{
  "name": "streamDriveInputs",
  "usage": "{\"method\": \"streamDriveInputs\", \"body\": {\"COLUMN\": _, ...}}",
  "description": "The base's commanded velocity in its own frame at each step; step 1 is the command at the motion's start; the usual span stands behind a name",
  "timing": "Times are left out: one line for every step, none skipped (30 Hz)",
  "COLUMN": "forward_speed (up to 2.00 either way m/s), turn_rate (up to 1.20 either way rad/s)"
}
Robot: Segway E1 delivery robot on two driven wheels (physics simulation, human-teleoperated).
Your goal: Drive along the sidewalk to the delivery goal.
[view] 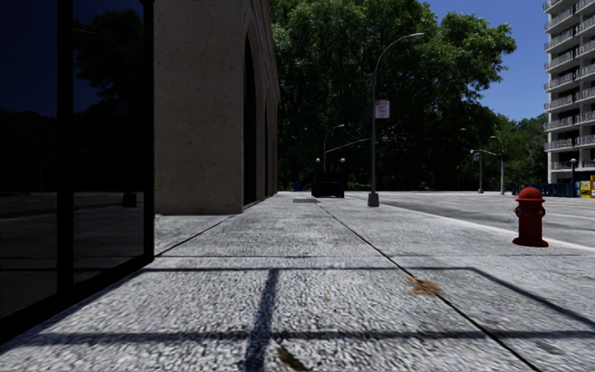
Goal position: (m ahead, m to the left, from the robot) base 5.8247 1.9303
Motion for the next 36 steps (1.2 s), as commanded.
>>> {"method": "streamDriveInputs", "body": {"forward_speed": 2.00, "turn_rate": 0.00}}
{"method": "streamDriveInputs", "body": {"forward_speed": 2.00, "turn_rate": 0.00}}
{"method": "streamDriveInputs", "body": {"forward_speed": 2.00, "turn_rate": 0.00}}
{"method": "streamDriveInputs", "body": {"forward_speed": 2.00, "turn_rate": 0.00}}
{"method": "streamDriveInputs", "body": {"forward_speed": 2.00, "turn_rate": 0.00}}
{"method": "streamDriveInputs", "body": {"forward_speed": 2.00, "turn_rate": 0.00}}
{"method": "streamDriveInputs", "body": {"forward_speed": 2.00, "turn_rate": 0.00}}
{"method": "streamDriveInputs", "body": {"forward_speed": 2.00, "turn_rate": 0.00}}
{"method": "streamDriveInputs", "body": {"forward_speed": 2.00, "turn_rate": 0.00}}
{"method": "streamDriveInputs", "body": {"forward_speed": 2.00, "turn_rate": 0.00}}
{"method": "streamDriveInputs", "body": {"forward_speed": 2.00, "turn_rate": 0.00}}
{"method": "streamDriveInputs", "body": {"forward_speed": 2.00, "turn_rate": 0.01}}
{"method": "streamDriveInputs", "body": {"forward_speed": 2.00, "turn_rate": 0.04}}
{"method": "streamDriveInputs", "body": {"forward_speed": 2.00, "turn_rate": 0.05}}
{"method": "streamDriveInputs", "body": {"forward_speed": 2.00, "turn_rate": 0.05}}
{"method": "streamDriveInputs", "body": {"forward_speed": 2.00, "turn_rate": 0.05}}
{"method": "streamDriveInputs", "body": {"forward_speed": 2.00, "turn_rate": 0.05}}
{"method": "streamDriveInputs", "body": {"forward_speed": 2.00, "turn_rate": 0.05}}
{"method": "streamDriveInputs", "body": {"forward_speed": 2.00, "turn_rate": 0.06}}
{"method": "streamDriveInputs", "body": {"forward_speed": 2.00, "turn_rate": 0.09}}
{"method": "streamDriveInputs", "body": {"forward_speed": 2.00, "turn_rate": 0.12}}
{"method": "streamDriveInputs", "body": {"forward_speed": 2.00, "turn_rate": 0.16}}
{"method": "streamDriveInputs", "body": {"forward_speed": 2.00, "turn_rate": 0.24}}
{"method": "streamDriveInputs", "body": {"forward_speed": 2.00, "turn_rate": 0.27}}
{"method": "streamDriveInputs", "body": {"forward_speed": 2.00, "turn_rate": 0.28}}
{"method": "streamDriveInputs", "body": {"forward_speed": 1.98, "turn_rate": 0.28}}
{"method": "streamDriveInputs", "body": {"forward_speed": 1.98, "turn_rate": 0.28}}
{"method": "streamDriveInputs", "body": {"forward_speed": 1.85, "turn_rate": 0.29}}
{"method": "streamDriveInputs", "body": {"forward_speed": 1.65, "turn_rate": 0.30}}
{"method": "streamDriveInputs", "body": {"forward_speed": 1.52, "turn_rate": 0.31}}
{"method": "streamDriveInputs", "body": {"forward_speed": 1.41, "turn_rate": 0.34}}
{"method": "streamDriveInputs", "body": {"forward_speed": 1.33, "turn_rate": 0.37}}
{"method": "streamDriveInputs", "body": {"forward_speed": 1.27, "turn_rate": 0.38}}
{"method": "streamDriveInputs", "body": {"forward_speed": 1.25, "turn_rate": 0.39}}
{"method": "streamDriveInputs", "body": {"forward_speed": 1.24, "turn_rate": 0.39}}
{"method": "streamDriveInputs", "body": {"forward_speed": 1.24, "turn_rate": 0.39}}
